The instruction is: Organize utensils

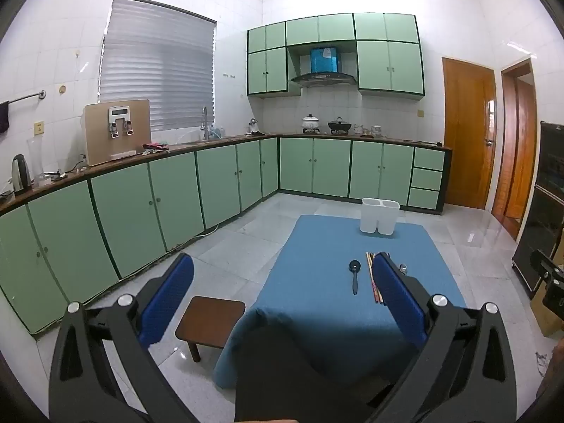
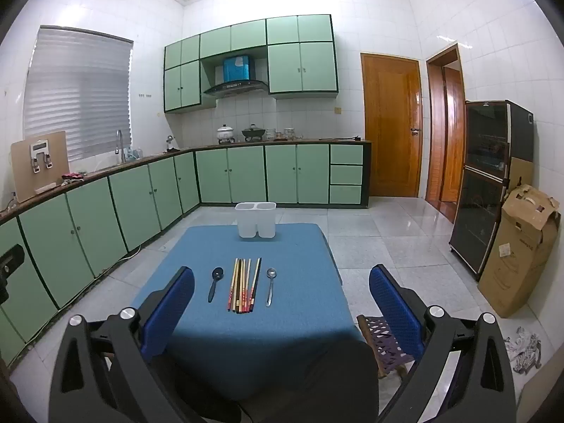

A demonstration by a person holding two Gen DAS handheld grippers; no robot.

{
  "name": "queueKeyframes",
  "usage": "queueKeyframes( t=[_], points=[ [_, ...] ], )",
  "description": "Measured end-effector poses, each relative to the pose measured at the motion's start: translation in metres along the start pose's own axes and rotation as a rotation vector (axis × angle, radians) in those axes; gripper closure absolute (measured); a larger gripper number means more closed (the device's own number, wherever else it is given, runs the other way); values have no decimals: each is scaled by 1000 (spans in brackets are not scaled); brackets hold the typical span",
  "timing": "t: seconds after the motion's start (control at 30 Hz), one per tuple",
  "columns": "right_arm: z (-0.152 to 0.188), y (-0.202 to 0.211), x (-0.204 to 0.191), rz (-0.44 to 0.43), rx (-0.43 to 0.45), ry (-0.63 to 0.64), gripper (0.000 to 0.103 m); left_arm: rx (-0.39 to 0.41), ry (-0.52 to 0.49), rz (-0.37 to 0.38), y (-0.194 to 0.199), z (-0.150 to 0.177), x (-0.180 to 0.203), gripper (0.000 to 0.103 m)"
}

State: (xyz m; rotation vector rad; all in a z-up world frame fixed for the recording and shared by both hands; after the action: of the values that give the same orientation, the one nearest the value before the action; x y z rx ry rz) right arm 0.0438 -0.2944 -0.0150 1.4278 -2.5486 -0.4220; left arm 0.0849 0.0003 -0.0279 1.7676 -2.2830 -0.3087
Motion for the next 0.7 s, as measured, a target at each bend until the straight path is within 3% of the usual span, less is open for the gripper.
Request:
queueKeyframes(
  t=[0.7],
  points=[
    [-1, 3, 1, -1, 4, 4, 6, -1, 0, -7, 7, -5, -7, 5]
  ],
)
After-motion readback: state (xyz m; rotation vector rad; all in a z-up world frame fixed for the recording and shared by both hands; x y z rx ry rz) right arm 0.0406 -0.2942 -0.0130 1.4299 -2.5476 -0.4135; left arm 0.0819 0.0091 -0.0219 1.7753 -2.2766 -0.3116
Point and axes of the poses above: each gripper's, at about its wrist camera, not at the fingertips, and y roughly against the way its jaws point, x to its right, z to its underside, the point moved 9 cm from there along -y, roughly the way its jaws point, and after that the axes turned 14 degrees about z, right-handed, at the moved point
